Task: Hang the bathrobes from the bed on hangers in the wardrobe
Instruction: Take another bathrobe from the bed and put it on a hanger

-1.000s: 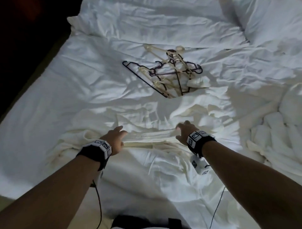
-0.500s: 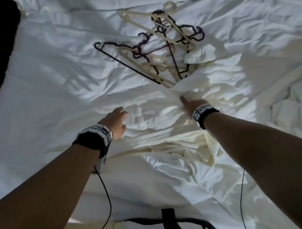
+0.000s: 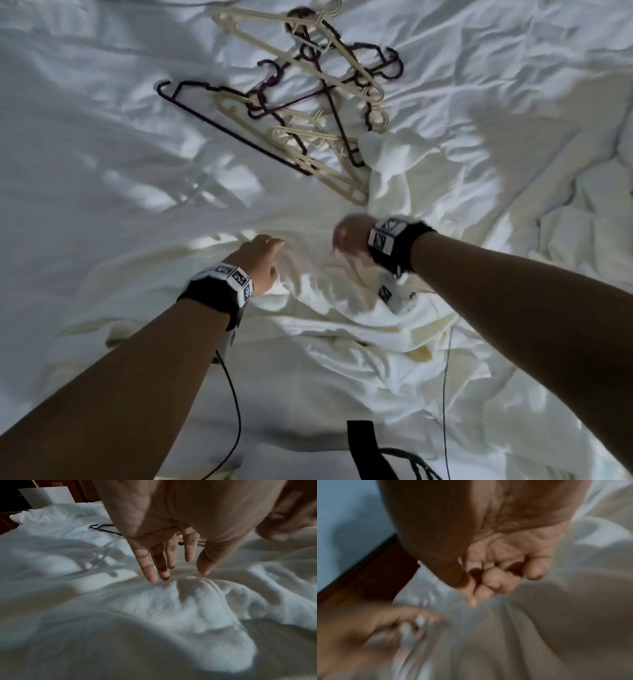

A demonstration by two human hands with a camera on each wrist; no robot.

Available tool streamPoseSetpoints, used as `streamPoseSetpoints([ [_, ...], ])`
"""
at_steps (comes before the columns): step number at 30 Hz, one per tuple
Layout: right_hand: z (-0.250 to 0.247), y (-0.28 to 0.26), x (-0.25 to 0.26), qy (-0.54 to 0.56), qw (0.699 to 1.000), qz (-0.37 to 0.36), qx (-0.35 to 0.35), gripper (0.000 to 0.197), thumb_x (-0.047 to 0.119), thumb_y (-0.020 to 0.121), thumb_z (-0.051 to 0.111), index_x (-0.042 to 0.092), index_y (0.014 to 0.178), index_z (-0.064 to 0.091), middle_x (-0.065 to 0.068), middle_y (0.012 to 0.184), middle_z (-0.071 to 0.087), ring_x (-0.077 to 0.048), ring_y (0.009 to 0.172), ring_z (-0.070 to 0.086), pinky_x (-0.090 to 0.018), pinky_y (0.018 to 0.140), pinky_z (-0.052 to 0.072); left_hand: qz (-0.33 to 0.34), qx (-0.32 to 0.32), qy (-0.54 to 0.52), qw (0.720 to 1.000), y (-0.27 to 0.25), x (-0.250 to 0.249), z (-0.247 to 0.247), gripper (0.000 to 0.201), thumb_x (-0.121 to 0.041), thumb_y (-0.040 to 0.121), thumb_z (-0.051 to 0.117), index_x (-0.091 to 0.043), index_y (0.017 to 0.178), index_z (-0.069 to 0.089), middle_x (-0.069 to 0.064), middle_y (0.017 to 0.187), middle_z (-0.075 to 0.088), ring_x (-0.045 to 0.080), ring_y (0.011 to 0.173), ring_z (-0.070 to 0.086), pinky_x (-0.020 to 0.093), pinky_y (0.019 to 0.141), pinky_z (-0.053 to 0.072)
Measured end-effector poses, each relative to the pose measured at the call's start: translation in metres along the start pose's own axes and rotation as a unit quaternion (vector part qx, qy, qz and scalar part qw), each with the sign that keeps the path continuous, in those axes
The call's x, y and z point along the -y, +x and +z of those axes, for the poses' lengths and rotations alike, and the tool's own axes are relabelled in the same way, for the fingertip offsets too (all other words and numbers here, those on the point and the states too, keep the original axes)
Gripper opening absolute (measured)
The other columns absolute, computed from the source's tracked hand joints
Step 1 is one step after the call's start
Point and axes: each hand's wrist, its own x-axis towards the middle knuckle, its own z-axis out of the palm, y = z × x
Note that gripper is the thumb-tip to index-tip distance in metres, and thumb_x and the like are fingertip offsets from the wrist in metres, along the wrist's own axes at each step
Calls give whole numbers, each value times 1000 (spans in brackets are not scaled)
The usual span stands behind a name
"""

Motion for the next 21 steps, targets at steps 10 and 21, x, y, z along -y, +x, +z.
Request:
streamPoseSetpoints([
  [10,-19,75,-46,-194,976,41,-92,68,22,89,51,9,150,25,-23,154,22,-43,139,27,-55,109,33,-48,-40,-25,998,-47,70,3,58,-22,88,57,-16,143,40,10,148,36,30,136,38,42,111,33],
  [21,-18,-28,-27,-103,932,-42,-344,26,28,100,40,19,116,58,-9,111,62,-33,103,56,-43,88,46,-81,-157,-187,966,-77,55,14,47,-30,97,48,-12,140,45,12,143,44,27,122,53,39,107,39],
])
